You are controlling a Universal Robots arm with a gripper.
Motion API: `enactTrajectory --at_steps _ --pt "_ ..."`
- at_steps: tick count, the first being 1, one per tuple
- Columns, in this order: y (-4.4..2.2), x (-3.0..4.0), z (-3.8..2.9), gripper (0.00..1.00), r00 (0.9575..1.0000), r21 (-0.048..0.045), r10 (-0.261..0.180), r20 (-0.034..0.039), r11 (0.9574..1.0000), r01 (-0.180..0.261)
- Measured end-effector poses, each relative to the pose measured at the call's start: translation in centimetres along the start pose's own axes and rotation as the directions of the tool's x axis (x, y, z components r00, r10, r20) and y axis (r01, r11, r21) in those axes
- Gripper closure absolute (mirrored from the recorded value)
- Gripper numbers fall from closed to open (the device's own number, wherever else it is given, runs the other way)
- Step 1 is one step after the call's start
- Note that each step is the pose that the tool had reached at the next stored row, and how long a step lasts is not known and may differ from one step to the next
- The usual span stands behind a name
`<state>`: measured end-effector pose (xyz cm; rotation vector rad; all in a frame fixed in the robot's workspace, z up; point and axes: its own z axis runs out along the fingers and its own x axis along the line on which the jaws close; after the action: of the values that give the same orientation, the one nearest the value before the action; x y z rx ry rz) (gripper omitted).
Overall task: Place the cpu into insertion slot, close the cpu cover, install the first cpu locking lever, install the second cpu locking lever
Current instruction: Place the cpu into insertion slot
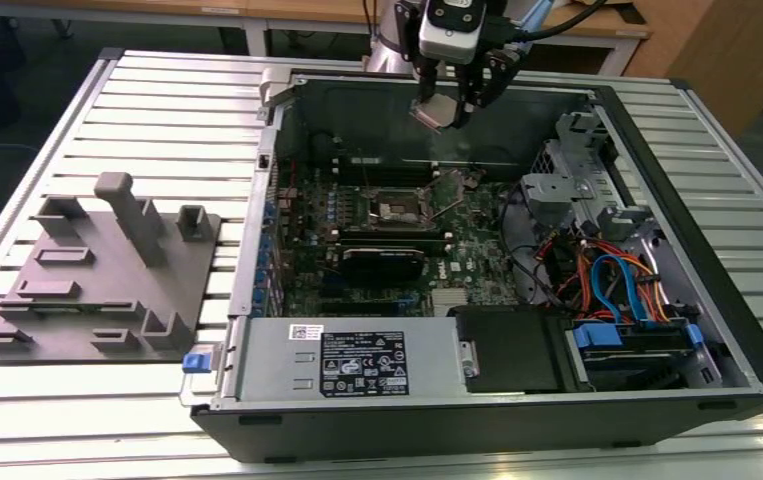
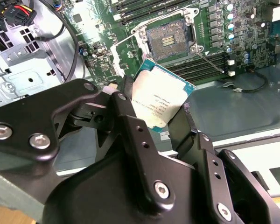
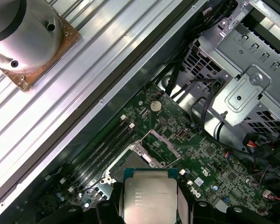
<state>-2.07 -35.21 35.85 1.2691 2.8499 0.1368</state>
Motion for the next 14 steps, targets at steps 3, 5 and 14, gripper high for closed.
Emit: enactTrajectory --at_steps 3,5,14 --pt "0.0 0.0 0.0 0.46 1.0 -0.0001 0.002 0.0002 1.0 -0.002" --pt "0.0 0.0 0.0 0.46 0.9999 -0.0003 0.011 0.0009 0.9999 -0.011" --pt "0.0 0.0 0.06 0.46 0.9939 -0.0026 0.11 0.0095 0.9939 -0.11"
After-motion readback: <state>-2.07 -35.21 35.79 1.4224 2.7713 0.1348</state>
